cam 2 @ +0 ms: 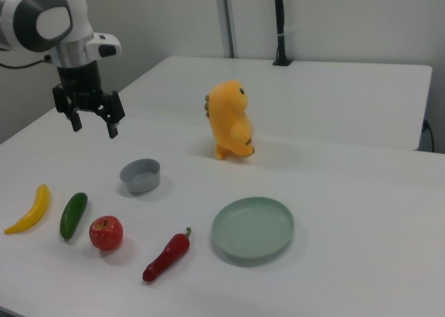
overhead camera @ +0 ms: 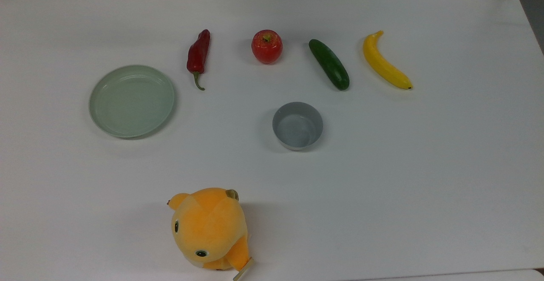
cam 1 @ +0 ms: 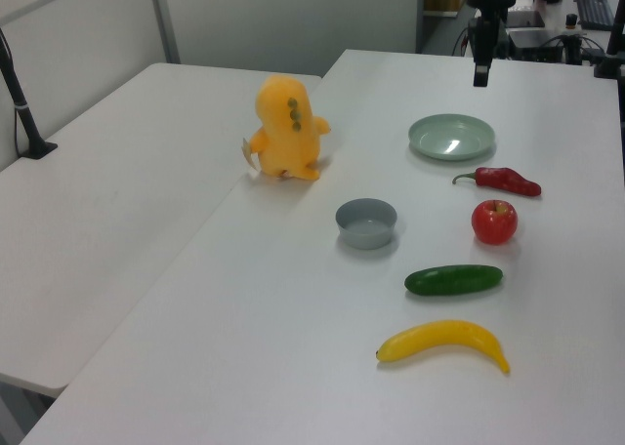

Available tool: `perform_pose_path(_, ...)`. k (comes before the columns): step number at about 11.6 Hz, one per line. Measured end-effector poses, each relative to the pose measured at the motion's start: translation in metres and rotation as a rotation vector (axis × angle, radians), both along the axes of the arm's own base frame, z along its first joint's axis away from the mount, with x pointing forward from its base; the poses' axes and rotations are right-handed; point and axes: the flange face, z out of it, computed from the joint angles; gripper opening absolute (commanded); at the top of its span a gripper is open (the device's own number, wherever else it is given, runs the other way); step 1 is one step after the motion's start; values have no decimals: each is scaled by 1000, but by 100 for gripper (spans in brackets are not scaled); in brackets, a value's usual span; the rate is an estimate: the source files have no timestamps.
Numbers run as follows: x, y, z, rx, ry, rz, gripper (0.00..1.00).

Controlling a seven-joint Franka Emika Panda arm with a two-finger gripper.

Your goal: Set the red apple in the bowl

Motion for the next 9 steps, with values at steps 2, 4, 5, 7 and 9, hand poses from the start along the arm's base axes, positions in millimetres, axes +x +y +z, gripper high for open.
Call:
perform_pose_path(2, -2, 0, -21, -21, 41, 4, 100)
perform_pose_path(4, -2, -2, -44, -39, 85, 7, 100)
perform_pose_path(5, -4, -2, -56, -45, 110, 8, 100)
perform_pose_path(7, -8, -3, -75, -57, 149, 11, 100)
perform_pose_path(9, -13, -3, -92, -70, 185, 15, 100)
